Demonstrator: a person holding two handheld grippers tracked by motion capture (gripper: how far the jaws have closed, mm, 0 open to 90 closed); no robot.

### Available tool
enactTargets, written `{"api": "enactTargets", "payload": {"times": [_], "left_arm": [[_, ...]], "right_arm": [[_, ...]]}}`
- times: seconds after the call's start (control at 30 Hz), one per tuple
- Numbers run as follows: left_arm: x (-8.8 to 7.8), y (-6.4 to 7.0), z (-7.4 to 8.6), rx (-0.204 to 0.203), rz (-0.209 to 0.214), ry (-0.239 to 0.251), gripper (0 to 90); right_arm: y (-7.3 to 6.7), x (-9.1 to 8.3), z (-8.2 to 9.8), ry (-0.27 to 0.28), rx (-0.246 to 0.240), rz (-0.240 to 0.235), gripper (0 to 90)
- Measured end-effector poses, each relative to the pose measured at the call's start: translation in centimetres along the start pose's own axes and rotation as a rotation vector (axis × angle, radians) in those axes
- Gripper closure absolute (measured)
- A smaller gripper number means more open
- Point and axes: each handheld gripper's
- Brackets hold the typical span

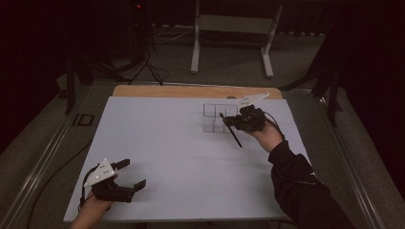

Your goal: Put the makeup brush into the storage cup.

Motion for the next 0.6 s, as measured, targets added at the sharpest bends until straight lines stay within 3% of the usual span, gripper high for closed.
{"api": "enactTargets", "payload": {"times": [0.23, 0.6], "left_arm": [[0.0, 0.0, 0.0, 0.001, 0.0, -0.002, 1.4], [0.0, 0.0, 0.0, 0.003, 0.0, -0.003, 1.4]], "right_arm": [[-0.1, -0.8, -0.2, 0.039, 0.014, 0.029, 84.2], [0.2, -3.7, -1.8, 0.142, 0.05, 0.089, 84.2]]}}
Point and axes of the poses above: each handheld gripper's, and its own axes: x roughly forward along the jaws, z roughly out of its underside, y roughly to its right, and after that the axes turned 14 degrees about z, right-handed
